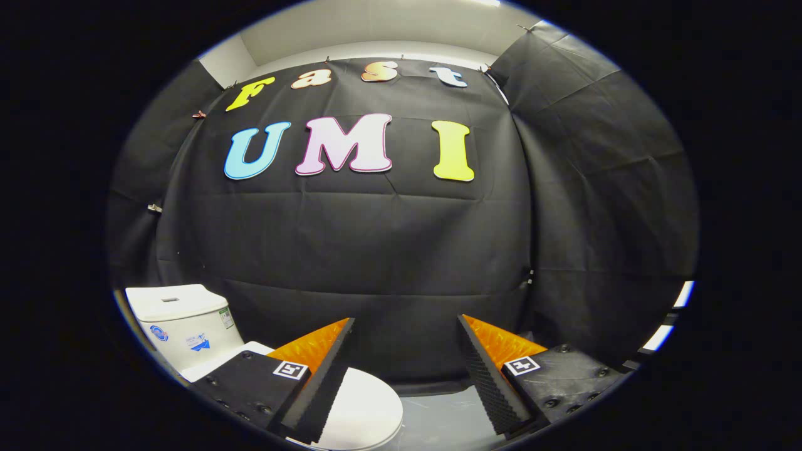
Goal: Open the toilet lid.
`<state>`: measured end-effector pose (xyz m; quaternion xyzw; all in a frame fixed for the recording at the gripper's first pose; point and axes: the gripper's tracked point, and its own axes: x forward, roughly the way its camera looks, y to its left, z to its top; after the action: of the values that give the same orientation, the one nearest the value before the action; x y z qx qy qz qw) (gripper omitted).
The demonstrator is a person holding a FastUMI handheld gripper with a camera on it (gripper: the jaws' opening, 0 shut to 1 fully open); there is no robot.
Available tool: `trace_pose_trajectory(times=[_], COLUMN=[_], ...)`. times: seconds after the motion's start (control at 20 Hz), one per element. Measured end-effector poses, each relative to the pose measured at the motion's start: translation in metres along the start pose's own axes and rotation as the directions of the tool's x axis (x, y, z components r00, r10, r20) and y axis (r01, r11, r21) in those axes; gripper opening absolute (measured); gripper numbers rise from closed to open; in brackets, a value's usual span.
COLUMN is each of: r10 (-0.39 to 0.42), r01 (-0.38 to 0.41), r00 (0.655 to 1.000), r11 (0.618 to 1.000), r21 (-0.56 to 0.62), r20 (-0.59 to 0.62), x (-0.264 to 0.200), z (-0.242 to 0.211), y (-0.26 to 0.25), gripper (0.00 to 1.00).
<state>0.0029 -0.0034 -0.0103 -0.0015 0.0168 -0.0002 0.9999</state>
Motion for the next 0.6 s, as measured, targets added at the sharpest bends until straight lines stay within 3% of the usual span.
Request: trace_pose_trajectory(times=[0.3,0.6], r10=[0.008,0.040], r01=[-0.007,-0.040], r00=[1.000,0.999], r11=[1.000,0.999], r21=[0.010,0.028], r20=[-0.025,-0.010], x=[-0.007,-0.009], z=[0.000,0.032], y=[0.003,0.015], gripper=[0.98,0.98])
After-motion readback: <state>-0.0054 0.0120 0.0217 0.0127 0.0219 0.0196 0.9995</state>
